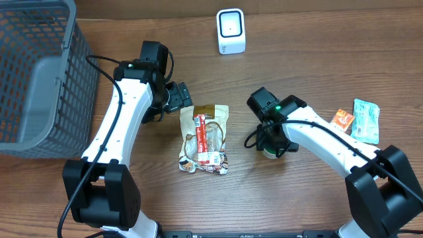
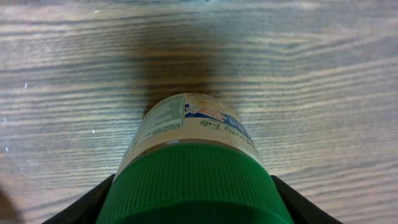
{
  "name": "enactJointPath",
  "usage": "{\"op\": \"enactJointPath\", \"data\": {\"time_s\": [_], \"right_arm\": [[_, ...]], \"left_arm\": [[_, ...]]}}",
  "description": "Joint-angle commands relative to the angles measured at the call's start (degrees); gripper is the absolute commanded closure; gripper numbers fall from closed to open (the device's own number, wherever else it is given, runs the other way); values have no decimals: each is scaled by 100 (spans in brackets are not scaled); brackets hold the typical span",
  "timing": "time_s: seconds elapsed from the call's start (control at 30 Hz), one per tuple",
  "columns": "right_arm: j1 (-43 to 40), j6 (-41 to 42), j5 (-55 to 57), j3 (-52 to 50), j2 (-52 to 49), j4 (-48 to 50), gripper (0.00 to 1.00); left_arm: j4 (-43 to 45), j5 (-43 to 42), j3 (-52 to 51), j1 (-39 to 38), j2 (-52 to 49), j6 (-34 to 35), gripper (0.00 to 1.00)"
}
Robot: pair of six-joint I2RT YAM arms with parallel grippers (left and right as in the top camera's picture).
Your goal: Scan the item barcode
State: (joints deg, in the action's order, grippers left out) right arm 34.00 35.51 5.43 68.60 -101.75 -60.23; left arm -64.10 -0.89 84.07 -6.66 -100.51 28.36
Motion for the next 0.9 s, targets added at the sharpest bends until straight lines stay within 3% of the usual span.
{"op": "enactJointPath", "data": {"time_s": [0.0,0.13,0.23,0.43,0.57,0.67,0.77,0.83,0.87], "right_arm": [[-37,516,-146,-39,-17,-7,32],[-37,-94,13,-39,-17,144,21],[-37,-857,55,-39,-17,321,19],[-37,-804,4,-39,-17,136,31],[-37,269,4,-39,-17,-214,39],[-26,879,-20,-39,-17,-195,25],[-28,859,105,-39,-17,-177,15],[-55,647,293,-39,-17,-122,0],[-68,468,402,-39,-17,-61,0]], "left_arm": [[4,-20,120,-11,129,35,0],[4,-20,120,-11,129,37,0],[4,-20,120,-11,129,35,0],[4,-20,120,-11,129,35,0],[4,-20,120,-11,129,35,0],[4,-20,120,-11,129,35,0],[4,-20,120,-11,129,35,0],[4,-20,120,-11,129,35,0],[4,-20,120,-11,129,35,0]]}}
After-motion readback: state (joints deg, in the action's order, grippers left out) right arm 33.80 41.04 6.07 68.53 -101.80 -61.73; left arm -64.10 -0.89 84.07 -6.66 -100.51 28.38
